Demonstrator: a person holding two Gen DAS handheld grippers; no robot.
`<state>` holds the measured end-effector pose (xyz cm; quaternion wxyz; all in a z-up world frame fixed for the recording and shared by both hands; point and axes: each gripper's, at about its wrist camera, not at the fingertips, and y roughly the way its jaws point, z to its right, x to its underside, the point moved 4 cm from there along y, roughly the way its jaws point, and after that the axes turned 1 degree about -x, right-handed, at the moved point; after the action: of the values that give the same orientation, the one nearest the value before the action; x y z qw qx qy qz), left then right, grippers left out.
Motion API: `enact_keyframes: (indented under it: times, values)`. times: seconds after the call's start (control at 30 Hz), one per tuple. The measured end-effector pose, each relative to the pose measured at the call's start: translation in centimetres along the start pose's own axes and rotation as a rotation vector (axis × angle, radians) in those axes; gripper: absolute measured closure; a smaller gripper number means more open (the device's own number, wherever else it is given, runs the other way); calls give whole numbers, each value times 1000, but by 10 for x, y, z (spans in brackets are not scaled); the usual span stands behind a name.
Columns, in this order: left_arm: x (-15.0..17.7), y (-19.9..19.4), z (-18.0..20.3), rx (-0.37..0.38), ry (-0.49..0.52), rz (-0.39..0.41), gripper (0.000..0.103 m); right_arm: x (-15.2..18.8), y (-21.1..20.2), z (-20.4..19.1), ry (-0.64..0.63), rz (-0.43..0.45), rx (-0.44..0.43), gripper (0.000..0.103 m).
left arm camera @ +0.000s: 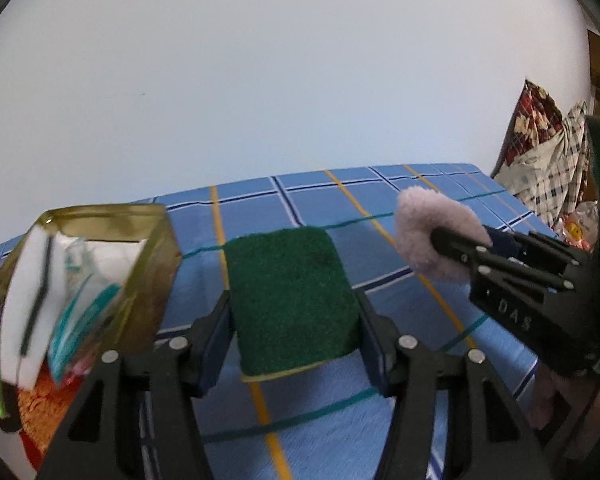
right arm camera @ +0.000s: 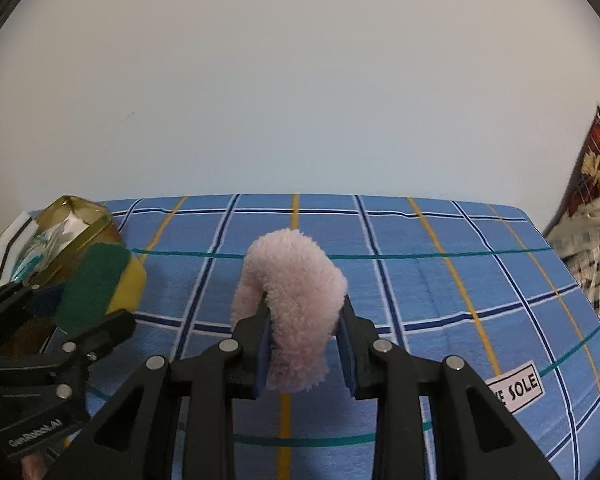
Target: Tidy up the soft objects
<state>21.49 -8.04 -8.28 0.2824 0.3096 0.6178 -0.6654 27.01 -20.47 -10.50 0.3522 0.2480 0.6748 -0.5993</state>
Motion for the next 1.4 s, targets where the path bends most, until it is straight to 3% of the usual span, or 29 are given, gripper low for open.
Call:
enact_keyframes:
  times: [0.2,0.57,1.4]
  values:
    - [13,-26,-11,-34,9,47,46,2,2,-1,23,-4,-27,72]
    - [26,-42,-32,-44,-7,59,46,7,-13,-29,-24,31,-52,72]
    - [41,-68,-59,-79,-63,124,46,12,-56,-22,-61,83,-116,72]
